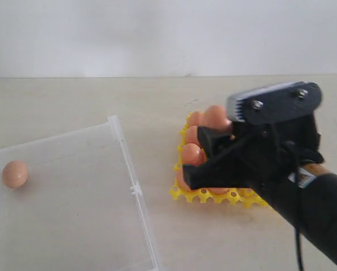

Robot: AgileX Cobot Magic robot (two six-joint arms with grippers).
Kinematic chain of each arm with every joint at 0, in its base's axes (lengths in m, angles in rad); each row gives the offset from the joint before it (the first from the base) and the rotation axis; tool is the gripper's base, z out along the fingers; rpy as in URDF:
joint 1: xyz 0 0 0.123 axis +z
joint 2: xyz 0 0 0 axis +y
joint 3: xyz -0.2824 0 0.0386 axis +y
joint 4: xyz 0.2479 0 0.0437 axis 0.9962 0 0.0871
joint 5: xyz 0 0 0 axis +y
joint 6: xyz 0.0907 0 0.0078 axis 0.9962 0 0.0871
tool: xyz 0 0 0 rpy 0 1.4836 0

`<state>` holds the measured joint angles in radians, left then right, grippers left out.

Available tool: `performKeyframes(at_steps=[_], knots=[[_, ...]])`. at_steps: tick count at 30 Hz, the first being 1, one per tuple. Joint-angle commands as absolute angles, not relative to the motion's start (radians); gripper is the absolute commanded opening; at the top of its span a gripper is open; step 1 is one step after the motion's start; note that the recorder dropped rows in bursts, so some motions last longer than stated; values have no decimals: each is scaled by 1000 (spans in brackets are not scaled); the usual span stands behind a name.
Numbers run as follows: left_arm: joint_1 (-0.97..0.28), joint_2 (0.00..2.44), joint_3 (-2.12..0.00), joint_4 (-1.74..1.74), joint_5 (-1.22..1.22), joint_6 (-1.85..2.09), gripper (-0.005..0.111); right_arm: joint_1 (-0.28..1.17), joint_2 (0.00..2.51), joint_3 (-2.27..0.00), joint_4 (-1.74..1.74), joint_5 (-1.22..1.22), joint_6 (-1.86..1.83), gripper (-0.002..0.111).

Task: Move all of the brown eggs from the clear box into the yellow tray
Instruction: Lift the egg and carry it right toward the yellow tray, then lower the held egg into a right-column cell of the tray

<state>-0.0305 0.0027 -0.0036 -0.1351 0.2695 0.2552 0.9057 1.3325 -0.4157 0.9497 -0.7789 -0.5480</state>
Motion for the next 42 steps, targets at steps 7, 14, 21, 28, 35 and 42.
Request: performKeyframes(at_steps=[7,14,21,28,35,42], knots=[[-34,0,0,-142,262,255,4,906,1102,-169,946,-785,-555,0],[-34,0,0,-142,262,255,4,906,1104,-105,946,-778,-582,0],[-34,0,0,-142,262,255,4,906,1106,-106,934,-783,-589,0],[-34,0,0,-142,262,255,4,906,1108,-106,916,-824,-797,0],[-34,0,0,-142,262,255,4,906,1108,-106,912,-1052,-1023,0],[-34,0,0,-142,262,255,4,906,1101,-134,909,-1221,-972,0]])
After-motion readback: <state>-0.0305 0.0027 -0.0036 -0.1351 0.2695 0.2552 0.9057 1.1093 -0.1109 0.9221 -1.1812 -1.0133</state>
